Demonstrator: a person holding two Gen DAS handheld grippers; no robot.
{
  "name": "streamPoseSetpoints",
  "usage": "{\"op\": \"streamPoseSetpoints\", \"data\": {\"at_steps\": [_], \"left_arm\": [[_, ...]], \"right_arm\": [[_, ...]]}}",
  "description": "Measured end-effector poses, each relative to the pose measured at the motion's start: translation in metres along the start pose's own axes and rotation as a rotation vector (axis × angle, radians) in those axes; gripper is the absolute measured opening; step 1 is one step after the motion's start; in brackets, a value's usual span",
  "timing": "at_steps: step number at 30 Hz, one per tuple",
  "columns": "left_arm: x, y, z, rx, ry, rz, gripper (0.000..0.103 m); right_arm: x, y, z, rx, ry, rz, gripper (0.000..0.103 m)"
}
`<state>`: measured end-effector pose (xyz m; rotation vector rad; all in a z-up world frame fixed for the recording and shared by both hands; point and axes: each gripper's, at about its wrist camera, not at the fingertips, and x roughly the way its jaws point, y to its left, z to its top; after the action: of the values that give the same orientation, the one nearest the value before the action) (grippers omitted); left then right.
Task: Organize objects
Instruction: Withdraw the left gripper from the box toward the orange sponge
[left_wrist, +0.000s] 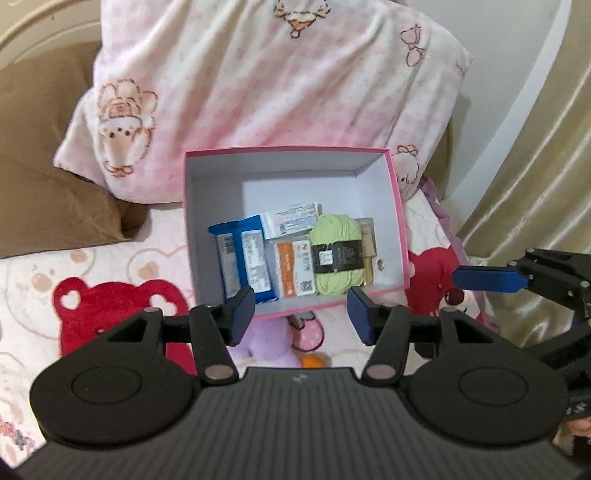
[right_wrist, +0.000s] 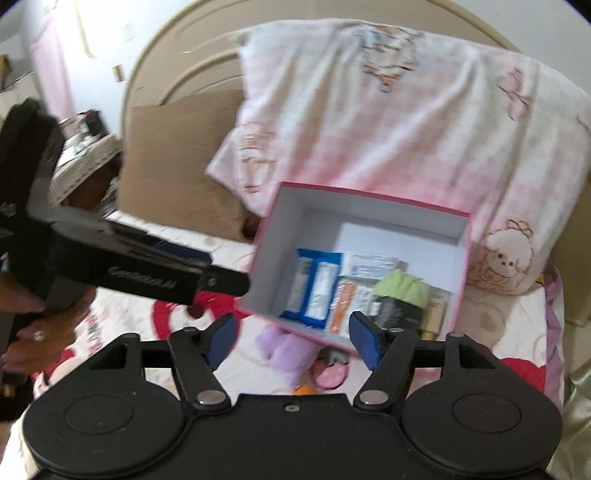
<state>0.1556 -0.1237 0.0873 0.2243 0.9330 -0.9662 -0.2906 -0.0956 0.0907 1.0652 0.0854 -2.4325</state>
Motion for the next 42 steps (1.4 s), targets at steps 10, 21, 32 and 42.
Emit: {"op": "streamPoseSetpoints", "data": {"at_steps": [10,21,32,42], "left_arm": [[-0.023,0.006,-0.053,0.073,-0.001,0.003,0.063],[0.021,0.017,-0.099,0.068,0.044,-0.023,0.063],[0.074,0.027,-0.118,-0.012,0.099,-0.021,0.062],[0.119,0.021,-0.122,-0.133,0.104,-0.061,0.062]], "right_arm": [[-0.016,0.038,-0.036,-0.107,0.051,0.096,0.074],[0.019,0.032,-0.082,-0.211,0.045,0.225,0.074],[0.070,0.021,-0.103,-0.269,0.067,0.188,0.074],[0.127,0.025,-0.132,-0.369,0.115,0.012,0.074]]}}
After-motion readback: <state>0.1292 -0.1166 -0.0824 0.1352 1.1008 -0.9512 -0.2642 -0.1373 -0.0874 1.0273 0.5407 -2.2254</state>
